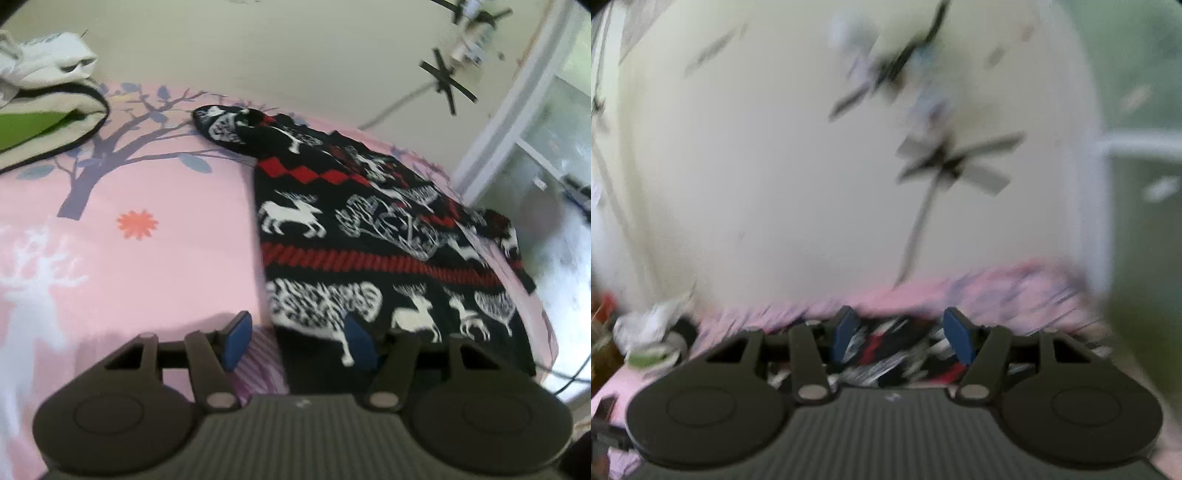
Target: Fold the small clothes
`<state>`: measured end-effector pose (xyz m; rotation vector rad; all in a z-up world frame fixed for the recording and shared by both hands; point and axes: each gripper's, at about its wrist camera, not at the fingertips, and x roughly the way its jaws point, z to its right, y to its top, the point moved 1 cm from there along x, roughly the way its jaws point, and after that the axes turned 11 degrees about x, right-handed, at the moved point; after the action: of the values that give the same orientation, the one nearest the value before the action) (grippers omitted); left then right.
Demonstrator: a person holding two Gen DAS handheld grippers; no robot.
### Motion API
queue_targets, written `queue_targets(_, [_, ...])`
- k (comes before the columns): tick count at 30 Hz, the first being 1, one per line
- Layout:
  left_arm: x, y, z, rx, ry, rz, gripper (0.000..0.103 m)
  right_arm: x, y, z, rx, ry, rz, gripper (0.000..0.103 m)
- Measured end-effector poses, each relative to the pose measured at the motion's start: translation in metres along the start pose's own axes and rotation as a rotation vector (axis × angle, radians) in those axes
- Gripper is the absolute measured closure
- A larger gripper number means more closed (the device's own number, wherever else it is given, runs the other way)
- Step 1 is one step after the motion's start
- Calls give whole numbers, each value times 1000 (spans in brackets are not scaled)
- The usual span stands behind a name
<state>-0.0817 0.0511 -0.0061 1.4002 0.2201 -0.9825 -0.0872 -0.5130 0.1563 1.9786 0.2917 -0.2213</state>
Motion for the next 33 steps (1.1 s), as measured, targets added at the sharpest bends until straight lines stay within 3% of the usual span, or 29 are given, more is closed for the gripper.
queue_targets(1, [0, -2, 3, 18, -9, -4, 78, -23, 11, 5, -2, -34, 53, 43])
queue_targets(2, [3, -4, 5, 22, -34, -20, 93, -44, 20, 9, -7, -68, 103, 41])
queue_targets(5, [-1, -10, 8, 27, -24, 7, 94, -97, 33, 16, -23, -154, 208, 40])
queue_targets(8, [-30, -18, 9, 16, -39, 60, 94, -119, 23, 26, 8, -177, 239, 39])
queue_targets(12, [-75, -38, 11, 14, -18, 105, 98, -102, -12, 44, 75, -193, 160, 40])
queue_targets(15, [-76, -50, 7, -13, 17, 84, 97, -70, -45, 54, 156, -176, 77, 40])
queue_targets(18, [-68, -60, -1, -94, -9, 38, 91, -36, -83, 57, 220, -121, -82, 40])
queue_targets(19, [-68, -63, -1, -107, -36, 40, 80, -29, -97, 52, 213, -81, -148, 40])
queue_targets(20, [-68, -66, 0, -112, -55, 47, 60, -22, -114, 46, 198, -31, -228, 39])
queue_targets(22, [-69, -68, 3, -114, -68, 66, 43, -18, -140, 34, 161, 22, -330, 38])
queue_targets(24, [-66, -67, 6, -121, -102, 64, 43, -17, -166, 22, 128, 50, -416, 38])
queue_targets(27, [-57, -68, 10, -129, -117, 48, 46, -22, -196, 7, 69, 73, -476, 38])
queue_targets(28, [-53, -66, 15, -121, -106, 43, 65, -24, -202, 0, 26, 73, -458, 48])
queue_targets(29, [-51, -65, 17, -110, -104, 25, 94, -25, -206, -8, -10, 75, -462, 81])
queue_targets(30, [-49, -63, 19, -101, -99, 0, 96, -26, -208, -13, -34, 57, -471, 100])
queue_targets(33, [-67, -62, 25, -33, -72, 3, 96, -35, -192, -15, -4, 25, -443, 103])
